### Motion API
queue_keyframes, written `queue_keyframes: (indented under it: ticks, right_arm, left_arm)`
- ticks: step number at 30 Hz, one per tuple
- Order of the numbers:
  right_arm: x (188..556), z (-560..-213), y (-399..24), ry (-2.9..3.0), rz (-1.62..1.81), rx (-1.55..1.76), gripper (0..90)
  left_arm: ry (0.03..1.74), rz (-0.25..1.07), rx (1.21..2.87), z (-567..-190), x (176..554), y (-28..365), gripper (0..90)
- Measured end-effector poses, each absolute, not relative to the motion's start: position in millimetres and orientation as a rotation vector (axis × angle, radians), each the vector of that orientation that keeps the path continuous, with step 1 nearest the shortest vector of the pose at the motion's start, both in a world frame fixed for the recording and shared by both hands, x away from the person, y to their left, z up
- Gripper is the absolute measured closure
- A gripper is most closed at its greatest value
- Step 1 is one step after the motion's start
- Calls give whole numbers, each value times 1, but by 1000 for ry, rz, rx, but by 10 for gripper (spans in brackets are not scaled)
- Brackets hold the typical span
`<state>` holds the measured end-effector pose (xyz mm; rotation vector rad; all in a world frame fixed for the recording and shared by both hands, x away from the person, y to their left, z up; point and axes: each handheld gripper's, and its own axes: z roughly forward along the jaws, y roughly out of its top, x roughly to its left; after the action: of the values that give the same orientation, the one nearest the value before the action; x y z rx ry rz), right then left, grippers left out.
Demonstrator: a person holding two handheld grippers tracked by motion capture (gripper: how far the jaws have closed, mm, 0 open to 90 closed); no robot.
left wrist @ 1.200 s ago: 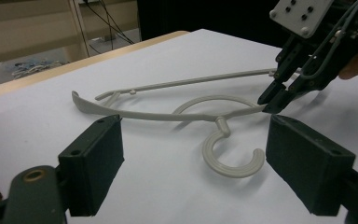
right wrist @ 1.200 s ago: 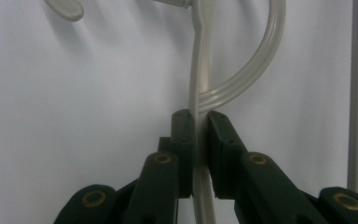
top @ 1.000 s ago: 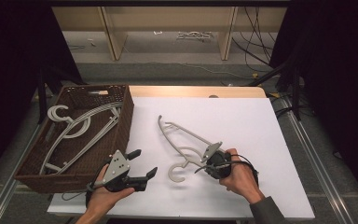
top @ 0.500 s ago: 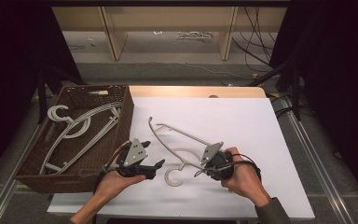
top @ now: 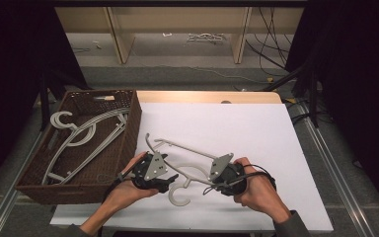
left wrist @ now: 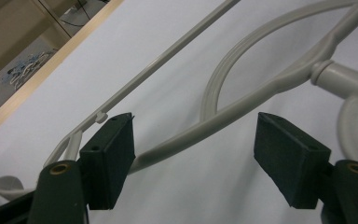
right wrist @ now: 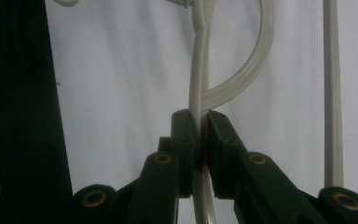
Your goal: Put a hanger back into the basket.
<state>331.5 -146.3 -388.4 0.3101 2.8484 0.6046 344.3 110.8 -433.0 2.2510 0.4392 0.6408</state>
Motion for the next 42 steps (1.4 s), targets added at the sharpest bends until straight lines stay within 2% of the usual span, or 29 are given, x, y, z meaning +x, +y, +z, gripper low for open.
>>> queue_keyframes:
  ticks: [3, 7, 10, 12, 20, 36, 42]
  right_arm:
    - [330, -387, -144, 2862, 612, 292, 824]
    - [327, -386, -141, 2892, 597, 254, 824]
    - [328, -387, -140, 2901, 601, 238, 824]
    - [328, -387, -141, 2910, 605, 228, 824]
    - [329, -384, -147, 2902, 634, 208, 825]
    - [333, -361, -168, 2772, 833, 290, 758]
    - [336, -357, -173, 2699, 852, 425, 667]
  left_arm:
    - [403, 642, 2275, -436, 344, 108, 302]
    - [329, 614, 2309, -441, 344, 104, 377]
    - [284, 564, 2325, -441, 343, 103, 502]
    - [271, 522, 2325, -441, 344, 104, 545]
    - [121, 561, 2357, -432, 338, 101, 656]
    - [76, 492, 2296, -405, 333, 103, 760]
    - [139, 422, 2266, -402, 331, 99, 784]
